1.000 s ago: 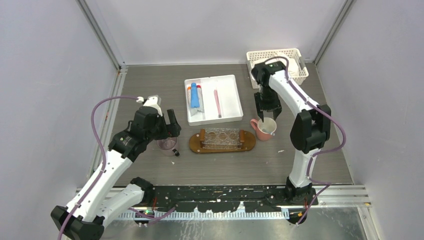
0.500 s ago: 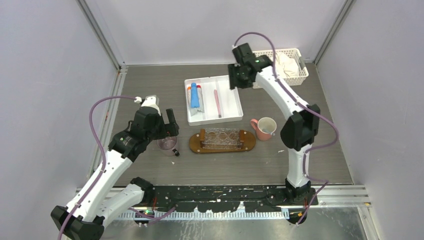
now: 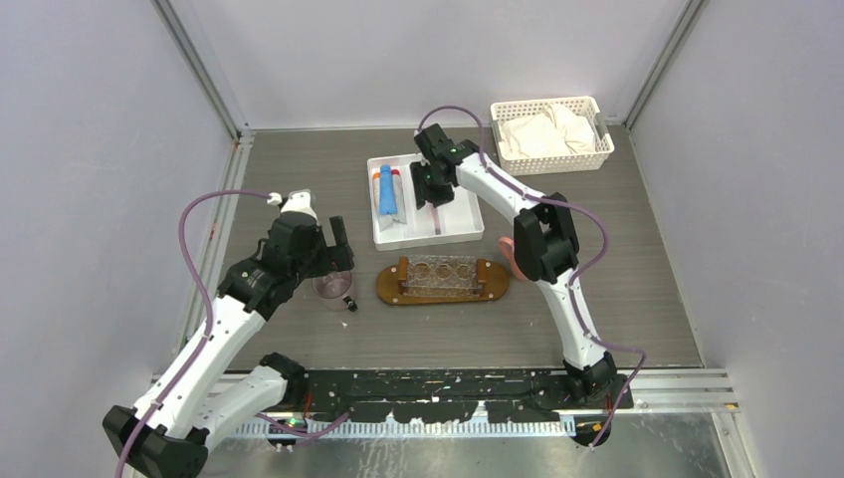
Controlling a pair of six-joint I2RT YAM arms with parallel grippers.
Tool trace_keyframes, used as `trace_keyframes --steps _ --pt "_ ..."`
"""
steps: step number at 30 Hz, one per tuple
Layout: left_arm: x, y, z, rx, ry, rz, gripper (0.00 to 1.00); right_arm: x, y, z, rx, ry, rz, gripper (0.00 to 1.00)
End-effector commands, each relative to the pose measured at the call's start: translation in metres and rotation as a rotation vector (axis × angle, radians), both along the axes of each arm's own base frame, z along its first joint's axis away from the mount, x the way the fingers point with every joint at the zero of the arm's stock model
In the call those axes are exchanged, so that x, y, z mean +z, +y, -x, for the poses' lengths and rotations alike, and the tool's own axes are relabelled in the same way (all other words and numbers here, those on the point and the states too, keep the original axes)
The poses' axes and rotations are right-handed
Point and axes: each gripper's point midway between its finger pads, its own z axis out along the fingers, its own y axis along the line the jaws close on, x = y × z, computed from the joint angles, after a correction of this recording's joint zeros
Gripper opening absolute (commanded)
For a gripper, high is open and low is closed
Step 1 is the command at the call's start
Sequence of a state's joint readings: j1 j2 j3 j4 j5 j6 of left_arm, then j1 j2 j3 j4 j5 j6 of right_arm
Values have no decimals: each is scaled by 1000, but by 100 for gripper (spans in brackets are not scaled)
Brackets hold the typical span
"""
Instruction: Prepare toiletry sets of a toothbrush and toothpaste on the tray
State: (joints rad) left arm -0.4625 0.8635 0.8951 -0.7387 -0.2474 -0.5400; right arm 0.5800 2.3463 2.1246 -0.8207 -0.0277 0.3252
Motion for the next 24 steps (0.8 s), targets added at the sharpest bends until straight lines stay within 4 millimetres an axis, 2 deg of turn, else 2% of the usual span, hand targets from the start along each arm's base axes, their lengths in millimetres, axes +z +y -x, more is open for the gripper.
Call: trace_keyframes --steps 1,10,15,24 --pt "5 3 -3 7 -24 -13 100 27 20 -28 -42 -95 -103 49" --pt "4 2 -2 8 -27 1 100 2 23 -42 -66 -85 -72 48" --pt "6 3 -1 8 -38 4 100 -9 9 -47 -112 -105 5 45" --pt "8 2 -1 5 -45 13 100 -10 -7 -44 -114 -181 116 44"
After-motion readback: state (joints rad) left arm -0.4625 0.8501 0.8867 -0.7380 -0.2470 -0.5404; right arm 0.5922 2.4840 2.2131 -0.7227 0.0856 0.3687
